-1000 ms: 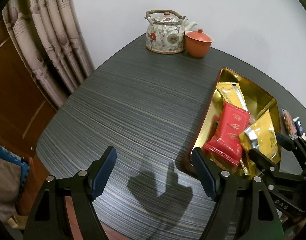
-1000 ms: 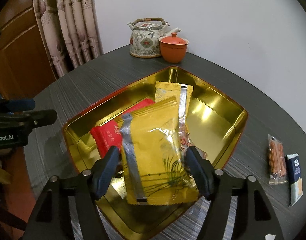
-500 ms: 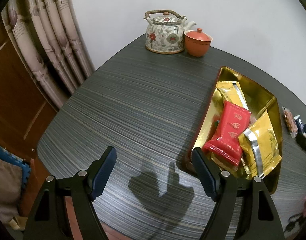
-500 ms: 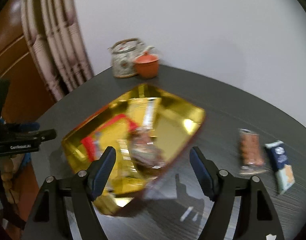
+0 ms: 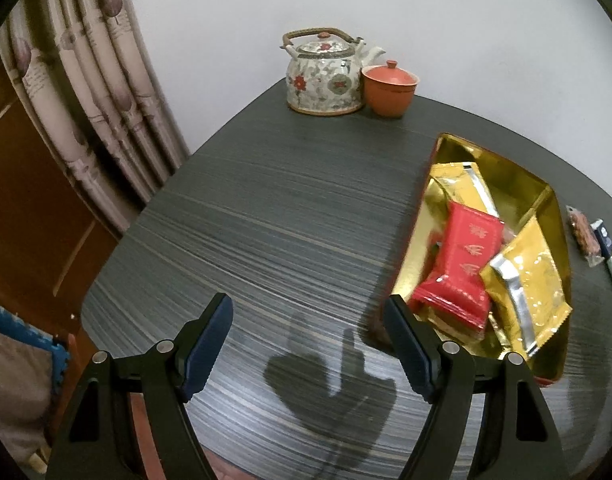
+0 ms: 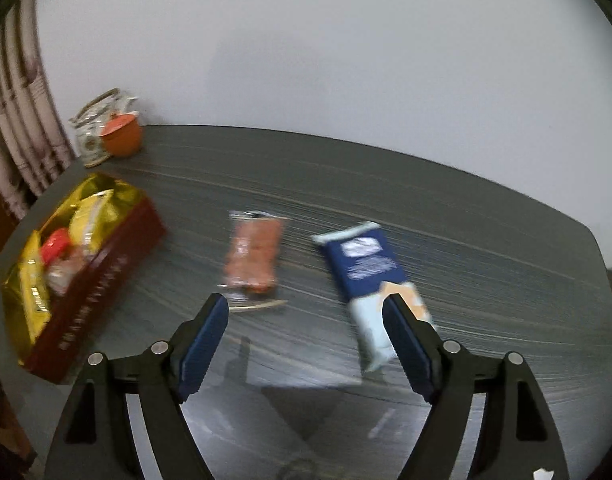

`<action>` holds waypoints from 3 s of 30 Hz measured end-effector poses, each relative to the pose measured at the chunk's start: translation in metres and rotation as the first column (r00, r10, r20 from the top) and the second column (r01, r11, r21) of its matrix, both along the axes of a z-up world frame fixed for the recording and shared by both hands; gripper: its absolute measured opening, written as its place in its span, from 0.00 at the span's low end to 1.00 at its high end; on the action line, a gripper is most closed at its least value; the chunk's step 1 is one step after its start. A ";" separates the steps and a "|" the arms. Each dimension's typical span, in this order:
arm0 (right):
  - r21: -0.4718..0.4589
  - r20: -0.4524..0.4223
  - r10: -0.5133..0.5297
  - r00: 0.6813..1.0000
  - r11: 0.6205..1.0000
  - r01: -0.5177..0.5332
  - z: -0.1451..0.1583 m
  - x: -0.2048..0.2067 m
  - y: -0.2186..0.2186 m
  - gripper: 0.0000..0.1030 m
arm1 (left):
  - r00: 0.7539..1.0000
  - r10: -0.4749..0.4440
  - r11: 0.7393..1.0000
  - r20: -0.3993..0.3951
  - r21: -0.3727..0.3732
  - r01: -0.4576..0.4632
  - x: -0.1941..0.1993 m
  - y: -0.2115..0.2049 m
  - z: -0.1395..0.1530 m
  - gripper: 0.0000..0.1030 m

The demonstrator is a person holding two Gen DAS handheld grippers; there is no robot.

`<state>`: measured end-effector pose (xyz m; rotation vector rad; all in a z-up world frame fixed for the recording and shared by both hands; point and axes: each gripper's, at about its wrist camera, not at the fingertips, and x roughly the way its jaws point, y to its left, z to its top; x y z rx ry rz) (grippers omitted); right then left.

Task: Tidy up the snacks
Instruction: 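Grasp the blue soda-cracker pack on the table with the right tool, then grasp the clear peanut bag with the left tool while the right tool holds the crackers, then carry the peanut bag into the tray and open the left tool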

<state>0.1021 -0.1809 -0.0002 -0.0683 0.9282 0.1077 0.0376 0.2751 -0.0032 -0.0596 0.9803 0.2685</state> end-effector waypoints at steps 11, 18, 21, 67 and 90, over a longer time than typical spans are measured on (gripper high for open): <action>0.002 -0.064 0.017 0.998 1.000 -0.017 -0.038 0.043 -0.044 0.77 | 0.999 0.023 1.000 -0.036 0.003 -0.022 0.007 -0.003 0.004 0.76; 0.043 -0.057 0.039 0.998 0.998 -0.037 -0.052 0.050 -0.046 0.77 | 0.997 -0.068 0.997 -0.035 0.033 0.069 0.024 -0.051 0.023 0.76; 0.062 -0.052 0.035 0.998 0.998 -0.032 -0.055 0.049 -0.047 0.72 | 0.990 -0.138 0.990 -0.031 0.031 0.139 0.038 -0.084 0.027 0.76; -0.001 -0.013 -0.206 0.978 0.978 0.206 -0.052 -0.012 -0.107 0.49 | 0.902 -0.399 0.911 -0.165 -0.187 0.368 0.192 -0.352 -0.067 0.49; -0.001 -0.013 -0.207 0.978 0.978 0.207 -0.051 -0.012 -0.109 0.49 | 0.901 -0.416 0.908 -0.120 -0.111 0.404 0.124 -0.365 -0.031 0.39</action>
